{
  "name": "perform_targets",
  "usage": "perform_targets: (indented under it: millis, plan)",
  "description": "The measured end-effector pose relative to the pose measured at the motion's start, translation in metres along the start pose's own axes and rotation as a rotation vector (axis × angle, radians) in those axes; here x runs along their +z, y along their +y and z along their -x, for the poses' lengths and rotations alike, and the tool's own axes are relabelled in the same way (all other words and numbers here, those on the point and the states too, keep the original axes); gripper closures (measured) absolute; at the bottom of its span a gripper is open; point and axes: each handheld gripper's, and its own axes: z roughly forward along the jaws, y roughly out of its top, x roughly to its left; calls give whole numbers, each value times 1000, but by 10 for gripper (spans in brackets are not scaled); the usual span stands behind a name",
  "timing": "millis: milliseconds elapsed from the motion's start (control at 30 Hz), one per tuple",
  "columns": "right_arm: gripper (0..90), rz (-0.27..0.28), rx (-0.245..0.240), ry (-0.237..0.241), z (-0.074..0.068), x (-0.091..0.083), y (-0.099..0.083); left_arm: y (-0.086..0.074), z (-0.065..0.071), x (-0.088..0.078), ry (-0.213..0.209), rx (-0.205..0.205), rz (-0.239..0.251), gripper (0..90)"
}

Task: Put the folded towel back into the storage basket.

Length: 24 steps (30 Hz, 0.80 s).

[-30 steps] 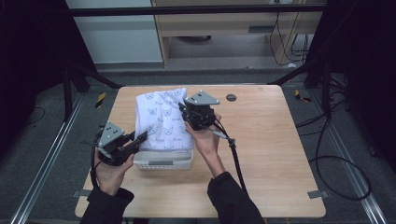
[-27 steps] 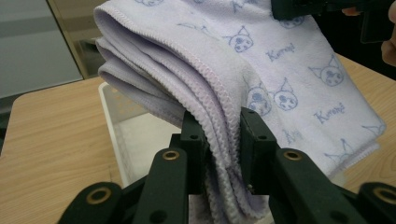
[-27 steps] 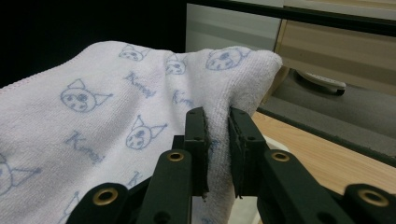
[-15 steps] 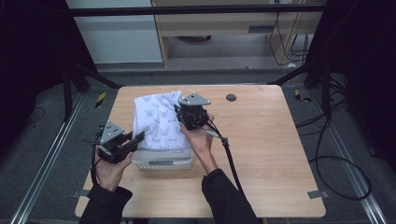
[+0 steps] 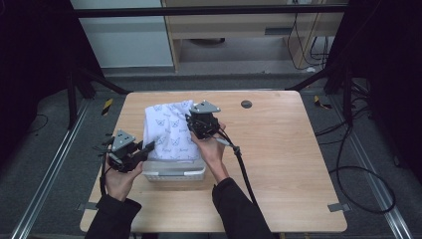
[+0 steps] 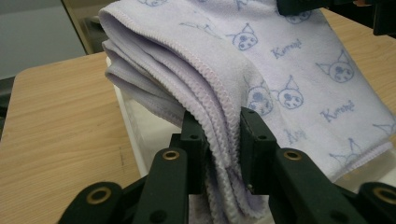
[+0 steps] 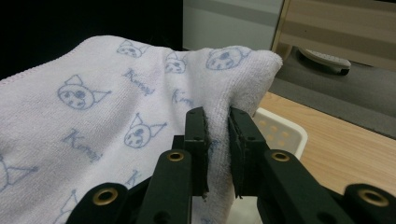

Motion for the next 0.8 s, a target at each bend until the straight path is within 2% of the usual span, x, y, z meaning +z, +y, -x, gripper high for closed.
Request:
perform_targets:
  millis: [233,467,800]
  plan:
    - [788,-25,-1,-4,1,8,-6,-4,-3,7,-5,-8,-22,730]
    - [788,-46,13,-6,4,14,-16,-9,-2,15,-5,0,-48,730]
    - [787,-71,9,-10,6,23,-25,-17,-3,26,2,7,-81,730]
